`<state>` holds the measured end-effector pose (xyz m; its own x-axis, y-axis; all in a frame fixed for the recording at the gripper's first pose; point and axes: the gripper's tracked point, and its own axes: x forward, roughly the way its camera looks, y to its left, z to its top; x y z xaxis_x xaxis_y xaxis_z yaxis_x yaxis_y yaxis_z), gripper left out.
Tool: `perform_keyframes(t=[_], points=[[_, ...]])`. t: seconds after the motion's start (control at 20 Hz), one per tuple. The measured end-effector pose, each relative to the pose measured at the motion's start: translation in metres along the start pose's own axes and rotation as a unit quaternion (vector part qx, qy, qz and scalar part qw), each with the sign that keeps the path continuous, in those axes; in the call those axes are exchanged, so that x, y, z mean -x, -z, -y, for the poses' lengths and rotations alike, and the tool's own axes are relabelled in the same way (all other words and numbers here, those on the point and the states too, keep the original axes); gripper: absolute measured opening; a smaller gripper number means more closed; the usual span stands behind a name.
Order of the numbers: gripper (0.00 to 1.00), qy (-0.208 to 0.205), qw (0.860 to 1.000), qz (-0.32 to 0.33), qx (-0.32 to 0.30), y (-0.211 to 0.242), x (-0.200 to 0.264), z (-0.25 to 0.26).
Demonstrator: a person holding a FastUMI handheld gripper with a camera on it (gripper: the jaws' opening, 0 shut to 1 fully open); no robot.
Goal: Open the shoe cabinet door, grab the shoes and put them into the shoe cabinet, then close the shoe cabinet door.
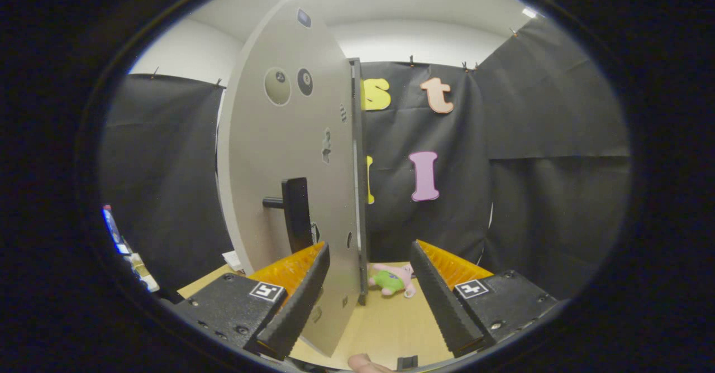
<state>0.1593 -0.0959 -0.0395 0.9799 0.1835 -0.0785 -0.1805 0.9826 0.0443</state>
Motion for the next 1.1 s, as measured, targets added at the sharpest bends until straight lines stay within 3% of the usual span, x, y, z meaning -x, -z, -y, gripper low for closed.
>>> perform_keyframes(t=[0.55,0.85,1.1], points=[[0.96,0.019,0.999,0.015,-0.022,0.007,-0.006,-0.056],[0.96,0.048,0.999,0.009,0.005,0.019,-0.026,-0.074],[0.96,0.044,0.999,0.017,0.010,0.021,-0.043,-0.105]])
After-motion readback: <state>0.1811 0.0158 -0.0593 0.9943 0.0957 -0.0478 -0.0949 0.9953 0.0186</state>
